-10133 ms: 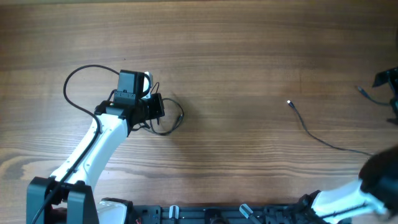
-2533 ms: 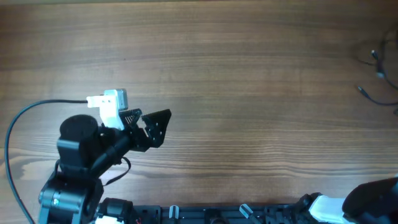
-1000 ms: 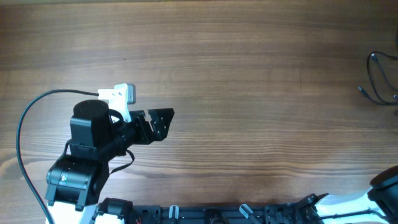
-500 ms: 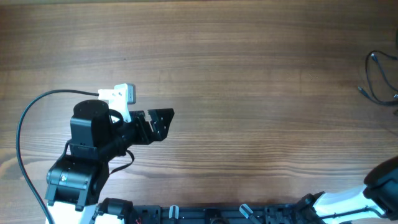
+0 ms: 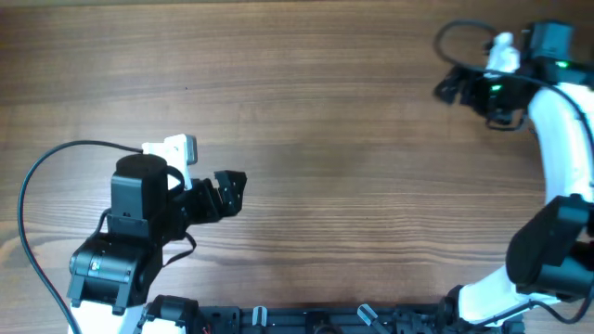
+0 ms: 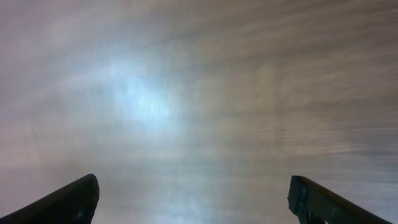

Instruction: Untangle cables

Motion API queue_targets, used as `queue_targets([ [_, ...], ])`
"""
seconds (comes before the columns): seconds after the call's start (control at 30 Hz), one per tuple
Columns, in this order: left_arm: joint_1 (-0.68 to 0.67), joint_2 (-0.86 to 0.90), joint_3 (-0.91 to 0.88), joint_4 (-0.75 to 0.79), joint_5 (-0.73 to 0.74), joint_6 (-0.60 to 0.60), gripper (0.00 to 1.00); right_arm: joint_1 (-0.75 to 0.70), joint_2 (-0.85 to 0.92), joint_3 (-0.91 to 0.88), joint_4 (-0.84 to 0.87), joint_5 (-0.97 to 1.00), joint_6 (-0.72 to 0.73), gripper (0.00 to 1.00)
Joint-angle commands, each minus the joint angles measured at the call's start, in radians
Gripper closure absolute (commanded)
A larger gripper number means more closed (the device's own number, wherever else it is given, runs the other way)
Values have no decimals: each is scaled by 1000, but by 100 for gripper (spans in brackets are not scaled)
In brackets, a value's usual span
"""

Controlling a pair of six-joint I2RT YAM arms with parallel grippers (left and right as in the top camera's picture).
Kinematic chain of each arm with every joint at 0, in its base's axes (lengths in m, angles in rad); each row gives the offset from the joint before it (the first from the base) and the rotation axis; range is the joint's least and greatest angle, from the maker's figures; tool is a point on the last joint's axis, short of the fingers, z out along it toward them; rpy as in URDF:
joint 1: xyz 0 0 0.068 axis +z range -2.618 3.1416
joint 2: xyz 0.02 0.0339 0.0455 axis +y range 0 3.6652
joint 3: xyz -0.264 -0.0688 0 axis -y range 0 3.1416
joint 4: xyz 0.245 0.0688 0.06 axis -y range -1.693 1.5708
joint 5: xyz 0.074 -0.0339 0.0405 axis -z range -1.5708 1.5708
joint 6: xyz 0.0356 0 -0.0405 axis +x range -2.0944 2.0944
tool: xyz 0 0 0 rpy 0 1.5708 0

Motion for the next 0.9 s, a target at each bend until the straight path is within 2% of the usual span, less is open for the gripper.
queue_targets([
  [0.0, 3, -29, 15, -32, -25, 16, 7, 71, -21, 1, -51, -6, -74, 1],
  [0.07, 3, -48, 15, -51, -25, 17, 7, 100, -46, 1, -88, -56, -75, 5],
  [0.13, 3, -103, 15, -80, -25, 39, 7, 150, -130, 0, -171, -74, -85, 20],
  [0.2, 3, -131, 15, -90, -25, 39, 6, 166, -185, -7, -189, -74, -85, 21],
  [0.33, 3, -188, 15, -109, -25, 42, 4, 199, -380, -22, -233, -74, -74, 20],
  [0.5, 3, -219, 15, -111, -25, 42, 4, 212, -626, -22, -347, -72, -66, 12],
  [0.7, 3, -219, 15, -112, -20, 38, 4, 212, -880, -22, -475, -62, -69, 16],
  [0.87, 3, -219, 15, -111, -10, 39, 4, 212, -1117, -22, -523, -62, -89, 12],
])
